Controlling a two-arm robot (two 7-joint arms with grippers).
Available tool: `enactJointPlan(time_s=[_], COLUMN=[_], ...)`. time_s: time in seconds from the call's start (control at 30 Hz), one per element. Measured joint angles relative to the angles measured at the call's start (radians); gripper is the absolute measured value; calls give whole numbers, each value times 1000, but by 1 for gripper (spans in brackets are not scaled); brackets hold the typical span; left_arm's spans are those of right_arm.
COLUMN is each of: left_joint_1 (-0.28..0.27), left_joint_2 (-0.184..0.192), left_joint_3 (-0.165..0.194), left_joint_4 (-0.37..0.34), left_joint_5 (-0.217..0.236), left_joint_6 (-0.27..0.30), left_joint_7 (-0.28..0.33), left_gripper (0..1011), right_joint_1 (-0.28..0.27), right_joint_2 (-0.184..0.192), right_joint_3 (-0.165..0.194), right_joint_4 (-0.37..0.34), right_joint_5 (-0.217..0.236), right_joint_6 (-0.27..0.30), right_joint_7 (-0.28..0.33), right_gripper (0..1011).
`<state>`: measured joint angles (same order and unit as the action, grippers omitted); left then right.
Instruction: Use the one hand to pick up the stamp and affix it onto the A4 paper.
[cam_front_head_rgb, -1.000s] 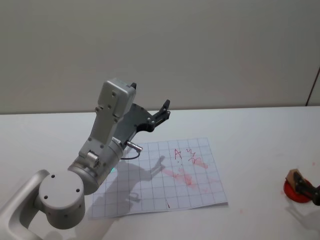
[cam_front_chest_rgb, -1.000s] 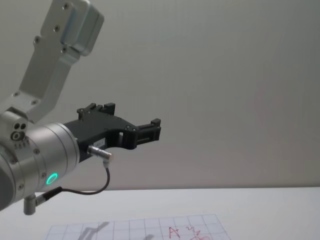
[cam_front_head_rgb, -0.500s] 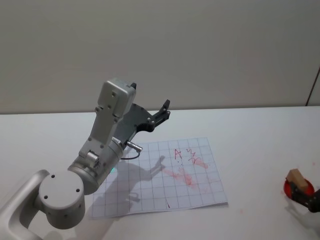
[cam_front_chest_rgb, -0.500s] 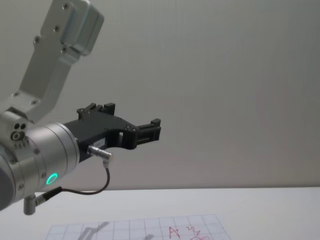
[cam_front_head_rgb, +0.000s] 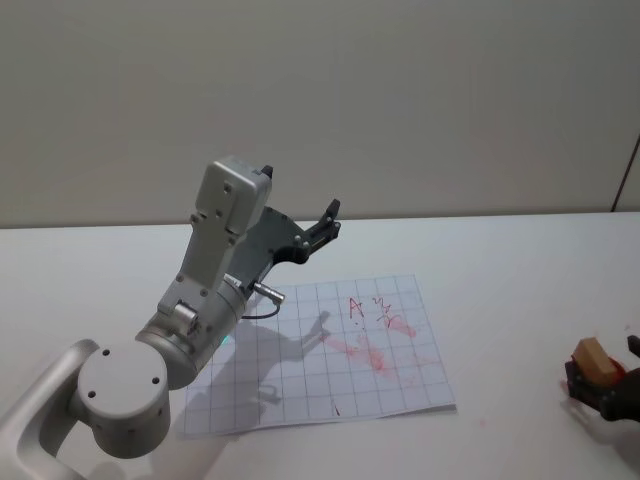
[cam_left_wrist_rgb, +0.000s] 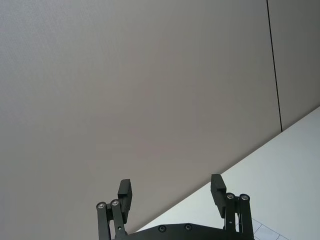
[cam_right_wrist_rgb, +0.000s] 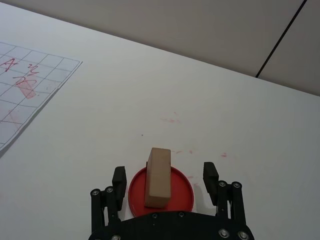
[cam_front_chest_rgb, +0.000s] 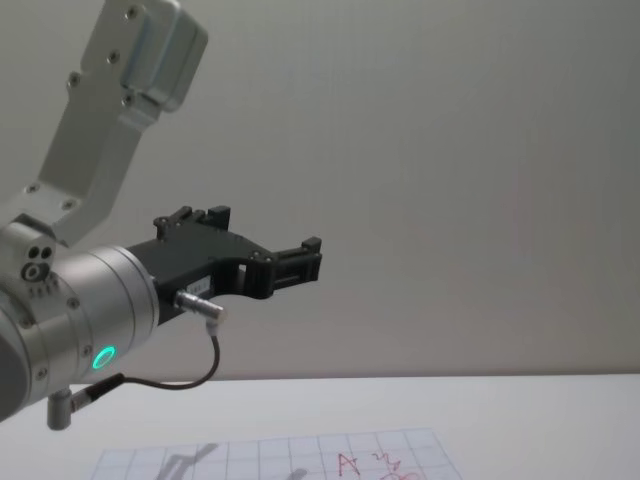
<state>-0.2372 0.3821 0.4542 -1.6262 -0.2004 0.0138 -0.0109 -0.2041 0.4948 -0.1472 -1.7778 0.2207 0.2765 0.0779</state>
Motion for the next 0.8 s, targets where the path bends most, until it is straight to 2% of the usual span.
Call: enactJointPlan(time_s=[0.3,0.43,0.63,0.67,0.7,0.8], left_joint_1=[0,0,0,0,0,0], left_joint_2=[0,0,0,0,0,0], left_joint_3=[0,0,0,0,0,0], left_joint_4=[0,0,0,0,0,0], left_joint_5=[0,0,0,0,0,0], left_joint_6=[0,0,0,0,0,0], left_joint_7=[0,0,0,0,0,0], left_gripper=[1001,1001,1001,1001,1001,1001], right_joint_1=[20,25,30,31,31,32], right_joint_2=[-13,-16,-19,-19,-20,-20], right_joint_3=[-7,-8,-10,-10,-10,-11], right_joint_4=[19,23,28,29,29,30], right_joint_5=[-16,-19,-23,-24,-24,-25], right_joint_6=[8,10,12,12,13,13], right_joint_7=[13,16,19,20,20,22], right_gripper=[746,588,426,363,363,275])
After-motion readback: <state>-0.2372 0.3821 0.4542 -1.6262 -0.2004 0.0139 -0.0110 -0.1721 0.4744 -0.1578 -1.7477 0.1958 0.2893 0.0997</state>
